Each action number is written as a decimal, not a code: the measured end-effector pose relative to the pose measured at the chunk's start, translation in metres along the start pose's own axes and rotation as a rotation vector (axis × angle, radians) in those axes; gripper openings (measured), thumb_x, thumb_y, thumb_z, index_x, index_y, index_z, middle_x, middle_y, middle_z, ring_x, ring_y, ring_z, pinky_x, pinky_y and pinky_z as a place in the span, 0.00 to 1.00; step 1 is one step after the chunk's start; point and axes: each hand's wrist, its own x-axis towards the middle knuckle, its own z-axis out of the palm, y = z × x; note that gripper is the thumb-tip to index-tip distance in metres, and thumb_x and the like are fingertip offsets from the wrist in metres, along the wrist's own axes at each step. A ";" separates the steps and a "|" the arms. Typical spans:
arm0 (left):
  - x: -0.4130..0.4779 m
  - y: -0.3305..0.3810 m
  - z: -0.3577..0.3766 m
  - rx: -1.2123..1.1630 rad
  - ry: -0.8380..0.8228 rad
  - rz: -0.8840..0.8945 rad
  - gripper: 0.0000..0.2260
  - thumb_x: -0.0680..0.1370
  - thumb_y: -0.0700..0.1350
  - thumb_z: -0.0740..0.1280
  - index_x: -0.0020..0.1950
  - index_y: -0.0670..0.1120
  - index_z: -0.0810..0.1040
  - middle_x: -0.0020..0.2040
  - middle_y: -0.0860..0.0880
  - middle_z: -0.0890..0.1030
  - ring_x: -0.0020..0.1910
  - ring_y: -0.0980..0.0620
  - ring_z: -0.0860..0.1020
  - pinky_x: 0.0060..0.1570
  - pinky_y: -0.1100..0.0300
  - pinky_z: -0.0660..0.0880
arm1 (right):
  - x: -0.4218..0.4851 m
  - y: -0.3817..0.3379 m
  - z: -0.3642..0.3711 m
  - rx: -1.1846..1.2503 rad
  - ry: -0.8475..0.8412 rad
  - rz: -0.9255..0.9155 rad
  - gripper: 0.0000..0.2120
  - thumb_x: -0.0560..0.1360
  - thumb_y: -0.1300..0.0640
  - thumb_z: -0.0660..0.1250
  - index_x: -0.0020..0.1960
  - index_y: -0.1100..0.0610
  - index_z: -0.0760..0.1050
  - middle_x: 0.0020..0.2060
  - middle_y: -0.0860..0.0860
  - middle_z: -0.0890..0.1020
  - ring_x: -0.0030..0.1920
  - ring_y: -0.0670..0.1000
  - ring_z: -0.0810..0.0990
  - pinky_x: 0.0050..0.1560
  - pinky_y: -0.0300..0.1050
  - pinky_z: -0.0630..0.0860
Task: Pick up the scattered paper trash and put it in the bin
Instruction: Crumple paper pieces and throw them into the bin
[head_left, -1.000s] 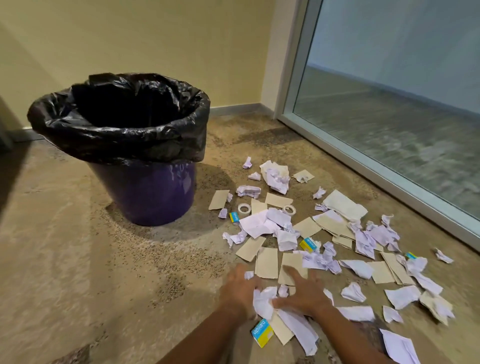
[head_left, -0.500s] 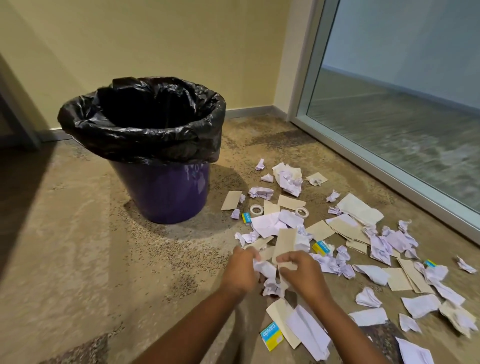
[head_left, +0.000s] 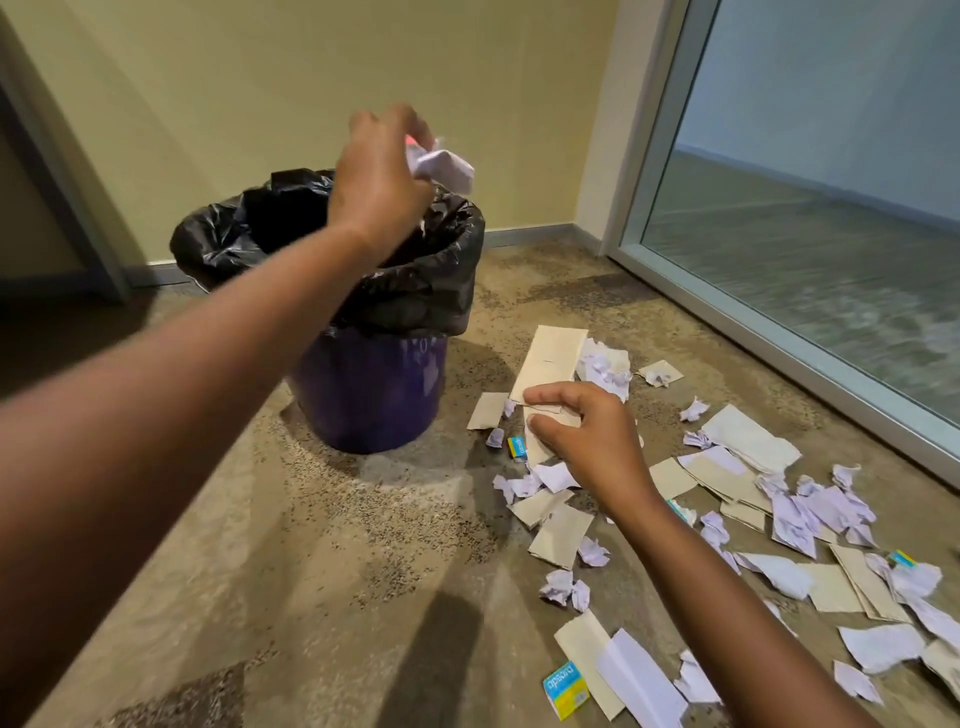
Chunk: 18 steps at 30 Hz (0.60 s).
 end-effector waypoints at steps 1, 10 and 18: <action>0.010 -0.009 0.000 0.037 -0.034 -0.050 0.17 0.77 0.37 0.64 0.66 0.44 0.70 0.68 0.42 0.69 0.64 0.45 0.72 0.58 0.64 0.69 | 0.002 -0.003 0.002 -0.007 -0.017 -0.012 0.11 0.71 0.66 0.67 0.50 0.55 0.81 0.49 0.52 0.80 0.51 0.52 0.79 0.52 0.44 0.77; -0.023 -0.079 0.010 0.337 -0.080 -0.193 0.19 0.81 0.46 0.56 0.71 0.41 0.65 0.68 0.37 0.70 0.69 0.37 0.67 0.69 0.45 0.61 | 0.056 -0.084 0.028 -0.006 0.040 -0.314 0.13 0.71 0.66 0.65 0.55 0.59 0.79 0.53 0.54 0.82 0.55 0.50 0.79 0.57 0.40 0.73; -0.088 -0.094 0.023 0.394 0.018 0.086 0.24 0.82 0.45 0.53 0.77 0.42 0.53 0.78 0.40 0.51 0.78 0.43 0.46 0.75 0.48 0.40 | 0.124 -0.169 0.085 -0.259 0.102 -0.683 0.13 0.74 0.66 0.61 0.57 0.59 0.77 0.57 0.56 0.77 0.58 0.55 0.76 0.61 0.43 0.71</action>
